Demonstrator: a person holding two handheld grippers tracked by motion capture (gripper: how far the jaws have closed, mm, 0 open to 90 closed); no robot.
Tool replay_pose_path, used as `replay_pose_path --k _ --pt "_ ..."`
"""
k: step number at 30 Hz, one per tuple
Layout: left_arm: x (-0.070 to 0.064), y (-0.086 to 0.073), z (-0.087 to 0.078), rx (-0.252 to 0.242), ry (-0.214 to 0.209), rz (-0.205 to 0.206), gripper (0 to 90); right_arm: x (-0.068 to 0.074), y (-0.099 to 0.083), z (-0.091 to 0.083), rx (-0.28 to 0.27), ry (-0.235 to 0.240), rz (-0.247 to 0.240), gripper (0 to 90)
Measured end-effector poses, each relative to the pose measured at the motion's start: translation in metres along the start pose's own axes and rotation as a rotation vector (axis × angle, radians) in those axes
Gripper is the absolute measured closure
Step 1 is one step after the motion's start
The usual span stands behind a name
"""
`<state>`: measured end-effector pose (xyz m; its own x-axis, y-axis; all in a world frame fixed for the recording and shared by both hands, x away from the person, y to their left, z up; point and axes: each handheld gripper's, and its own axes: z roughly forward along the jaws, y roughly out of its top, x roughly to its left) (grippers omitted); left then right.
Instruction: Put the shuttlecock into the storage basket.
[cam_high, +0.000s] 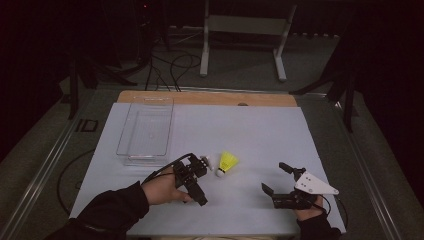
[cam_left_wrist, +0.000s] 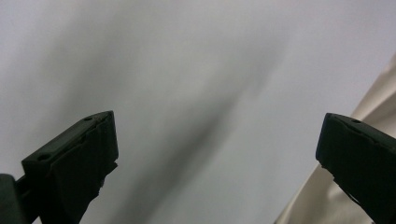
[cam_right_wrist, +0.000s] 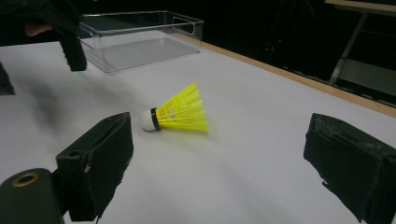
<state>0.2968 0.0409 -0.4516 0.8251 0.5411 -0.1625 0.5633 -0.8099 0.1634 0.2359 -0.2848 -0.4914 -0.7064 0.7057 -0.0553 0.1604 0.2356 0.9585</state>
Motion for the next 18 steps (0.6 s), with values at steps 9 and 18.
replay_pose_path --k 9,18 --pt "-0.004 0.024 0.003 -0.078 -0.034 -0.01 0.0 0.0 0.0 0.0 0.001 -0.002 0.0 8.3" --pt "-0.006 0.04 0.006 -0.162 -0.04 -0.038 0.0 0.0 0.0 0.0 0.0 -0.001 0.0 8.3"
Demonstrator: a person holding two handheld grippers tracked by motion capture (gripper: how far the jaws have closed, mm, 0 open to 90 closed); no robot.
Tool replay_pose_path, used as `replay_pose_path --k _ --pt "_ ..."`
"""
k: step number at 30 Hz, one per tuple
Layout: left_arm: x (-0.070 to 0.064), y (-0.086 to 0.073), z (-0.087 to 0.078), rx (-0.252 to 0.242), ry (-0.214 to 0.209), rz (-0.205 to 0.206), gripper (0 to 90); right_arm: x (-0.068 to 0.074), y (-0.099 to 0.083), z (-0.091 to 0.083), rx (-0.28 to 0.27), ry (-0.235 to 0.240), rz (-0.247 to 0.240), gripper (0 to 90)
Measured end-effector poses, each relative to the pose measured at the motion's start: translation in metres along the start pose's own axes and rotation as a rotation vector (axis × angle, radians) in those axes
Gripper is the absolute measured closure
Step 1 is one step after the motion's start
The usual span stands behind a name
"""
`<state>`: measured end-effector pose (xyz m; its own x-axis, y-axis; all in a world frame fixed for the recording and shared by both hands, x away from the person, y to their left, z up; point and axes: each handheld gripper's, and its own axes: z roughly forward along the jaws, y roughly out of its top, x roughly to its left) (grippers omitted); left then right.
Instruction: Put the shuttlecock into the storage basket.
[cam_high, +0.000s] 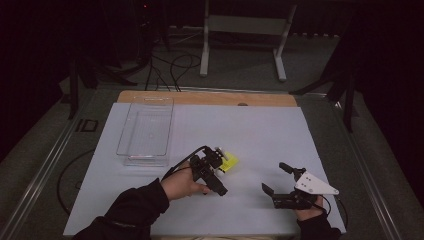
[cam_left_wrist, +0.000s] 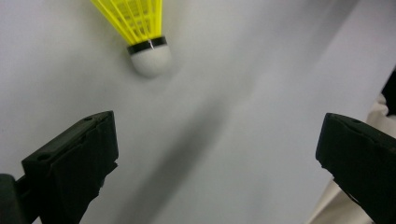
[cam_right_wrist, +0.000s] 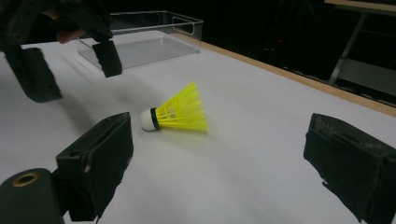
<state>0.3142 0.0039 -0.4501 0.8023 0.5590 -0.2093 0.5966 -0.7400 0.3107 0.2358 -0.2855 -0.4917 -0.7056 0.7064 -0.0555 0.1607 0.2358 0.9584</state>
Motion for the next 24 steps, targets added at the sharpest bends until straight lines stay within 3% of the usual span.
replay_pose_path --k 2,4,8,9,12,16,18,24 --pt "0.0 0.0 0.0 0.0 0.0 0.0 0.0 0.0 0.0 0.0 0.001 0.001 0.001 8.3" --pt "0.004 0.001 0.004 -0.042 0.004 -0.038 0.0 0.0 0.0 0.0 0.0 -0.001 0.001 8.3" --pt "0.005 0.001 0.006 -0.091 0.02 -0.045 0.0 0.0 0.0 0.0 0.0 0.002 0.003 8.4" --pt "0.006 0.001 0.005 -0.112 0.007 -0.06 0.0 0.0 0.0 0.0 0.0 0.002 0.002 8.3" --pt "0.008 0.0 0.006 -0.168 0.043 -0.091 0.0 0.0 0.0 0.0 0.0 0.002 0.004 8.3" --pt "0.008 0.0 0.011 -0.182 0.046 -0.107 0.0 0.0 0.0 0.0 0.001 0.004 0.005 8.3" --pt "0.006 0.0 0.013 -0.199 0.084 -0.111 0.0 0.0 0.0 0.0 0.002 0.007 0.004 8.4" --pt "0.001 0.0 0.024 -0.235 0.122 -0.116 0.0 0.0 0.0 0.0 -0.002 0.005 0.0 8.4"
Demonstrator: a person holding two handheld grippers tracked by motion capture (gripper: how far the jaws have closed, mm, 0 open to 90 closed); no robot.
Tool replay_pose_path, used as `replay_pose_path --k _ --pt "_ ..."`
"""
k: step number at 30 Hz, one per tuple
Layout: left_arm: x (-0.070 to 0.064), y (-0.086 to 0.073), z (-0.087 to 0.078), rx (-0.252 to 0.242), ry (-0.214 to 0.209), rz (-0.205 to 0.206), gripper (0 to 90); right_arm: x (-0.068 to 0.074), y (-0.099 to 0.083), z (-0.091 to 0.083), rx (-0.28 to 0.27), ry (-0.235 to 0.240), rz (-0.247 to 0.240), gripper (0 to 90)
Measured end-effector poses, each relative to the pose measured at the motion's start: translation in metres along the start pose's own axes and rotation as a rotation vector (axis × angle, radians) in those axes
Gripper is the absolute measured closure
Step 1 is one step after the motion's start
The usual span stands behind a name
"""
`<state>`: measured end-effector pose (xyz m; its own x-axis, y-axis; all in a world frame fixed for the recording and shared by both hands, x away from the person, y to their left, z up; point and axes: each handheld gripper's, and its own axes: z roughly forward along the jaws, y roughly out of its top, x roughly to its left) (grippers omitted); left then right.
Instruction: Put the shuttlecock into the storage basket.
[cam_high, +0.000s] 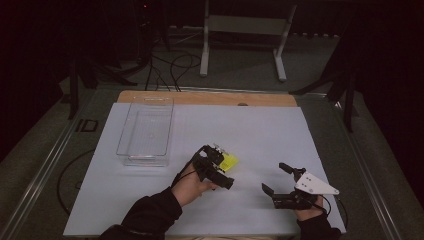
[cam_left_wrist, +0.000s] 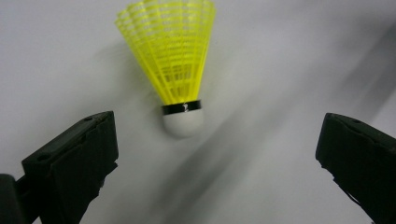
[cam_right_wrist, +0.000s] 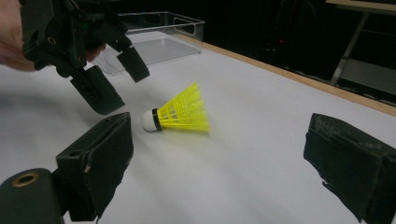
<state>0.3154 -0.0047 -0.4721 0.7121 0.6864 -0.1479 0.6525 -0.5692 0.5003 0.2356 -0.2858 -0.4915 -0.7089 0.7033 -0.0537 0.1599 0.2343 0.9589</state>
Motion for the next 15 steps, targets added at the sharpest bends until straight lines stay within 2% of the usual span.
replay_pose_path --k 3,4,9,10,12,15 --pt "-0.001 -0.001 0.002 -0.027 0.009 -0.013 0.0 0.0 0.0 0.0 -0.001 0.002 0.003 8.4" --pt "-0.005 -0.002 0.004 -0.055 0.04 -0.016 0.0 0.0 0.0 0.0 -0.001 0.003 0.001 8.3" --pt "-0.008 0.0 0.009 -0.054 0.05 -0.021 0.0 0.0 0.0 0.0 -0.001 0.005 0.001 8.4" --pt "-0.007 0.0 0.012 -0.06 0.058 -0.043 0.0 0.0 0.0 0.0 -0.001 0.005 0.0 8.3" --pt "-0.006 0.001 0.013 -0.063 0.063 -0.059 0.0 0.0 0.0 0.0 -0.001 0.004 0.002 8.3" --pt "-0.005 0.002 0.015 -0.064 0.062 -0.066 0.0 0.0 0.0 0.0 -0.001 0.005 0.003 8.3"
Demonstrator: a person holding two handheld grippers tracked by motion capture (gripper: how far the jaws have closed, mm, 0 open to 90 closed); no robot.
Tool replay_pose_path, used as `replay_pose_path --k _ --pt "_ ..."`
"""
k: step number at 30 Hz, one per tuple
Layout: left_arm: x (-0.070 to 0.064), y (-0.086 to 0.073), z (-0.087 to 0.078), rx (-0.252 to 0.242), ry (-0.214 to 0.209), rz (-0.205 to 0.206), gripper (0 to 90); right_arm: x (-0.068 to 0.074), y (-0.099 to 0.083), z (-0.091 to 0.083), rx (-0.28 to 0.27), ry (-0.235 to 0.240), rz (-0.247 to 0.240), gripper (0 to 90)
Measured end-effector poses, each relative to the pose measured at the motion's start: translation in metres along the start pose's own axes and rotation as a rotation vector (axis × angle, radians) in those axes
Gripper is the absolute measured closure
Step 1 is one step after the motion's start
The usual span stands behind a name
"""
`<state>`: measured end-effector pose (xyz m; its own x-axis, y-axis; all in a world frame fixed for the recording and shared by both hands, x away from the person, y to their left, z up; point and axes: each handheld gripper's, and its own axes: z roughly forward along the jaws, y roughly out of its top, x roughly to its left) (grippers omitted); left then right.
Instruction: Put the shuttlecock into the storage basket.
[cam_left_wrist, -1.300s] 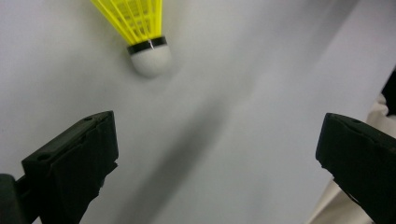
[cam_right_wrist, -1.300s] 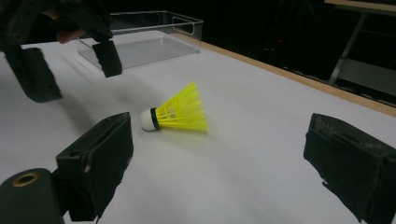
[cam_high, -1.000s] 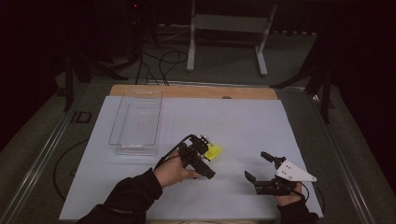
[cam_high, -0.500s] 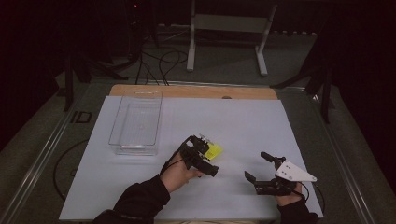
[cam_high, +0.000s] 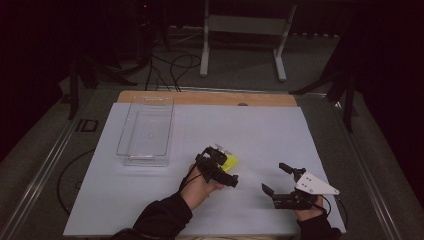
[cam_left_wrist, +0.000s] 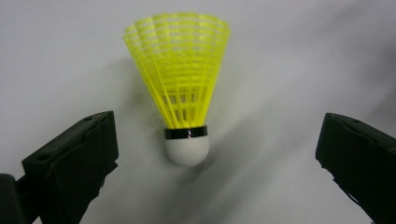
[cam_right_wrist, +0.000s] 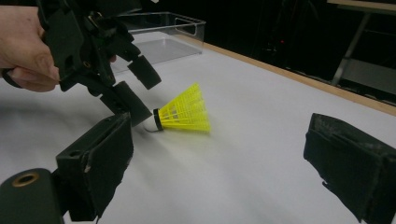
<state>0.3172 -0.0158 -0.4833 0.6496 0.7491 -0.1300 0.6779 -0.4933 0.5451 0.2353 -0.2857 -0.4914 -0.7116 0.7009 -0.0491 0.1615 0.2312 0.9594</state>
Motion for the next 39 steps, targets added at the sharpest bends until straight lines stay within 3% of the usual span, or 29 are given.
replay_pose_path --k 14,27,39 --pt "0.003 0.008 0.017 0.101 -0.012 -0.037 4.3 0.0 0.0 0.0 0.004 0.004 0.0 8.4" --pt "0.005 0.01 0.023 0.141 0.027 -0.018 32.2 0.0 0.0 0.0 0.008 0.0 0.003 8.4" --pt "0.008 0.009 0.027 0.162 0.051 -0.007 48.5 0.001 0.0 0.001 0.008 -0.003 0.002 8.4"
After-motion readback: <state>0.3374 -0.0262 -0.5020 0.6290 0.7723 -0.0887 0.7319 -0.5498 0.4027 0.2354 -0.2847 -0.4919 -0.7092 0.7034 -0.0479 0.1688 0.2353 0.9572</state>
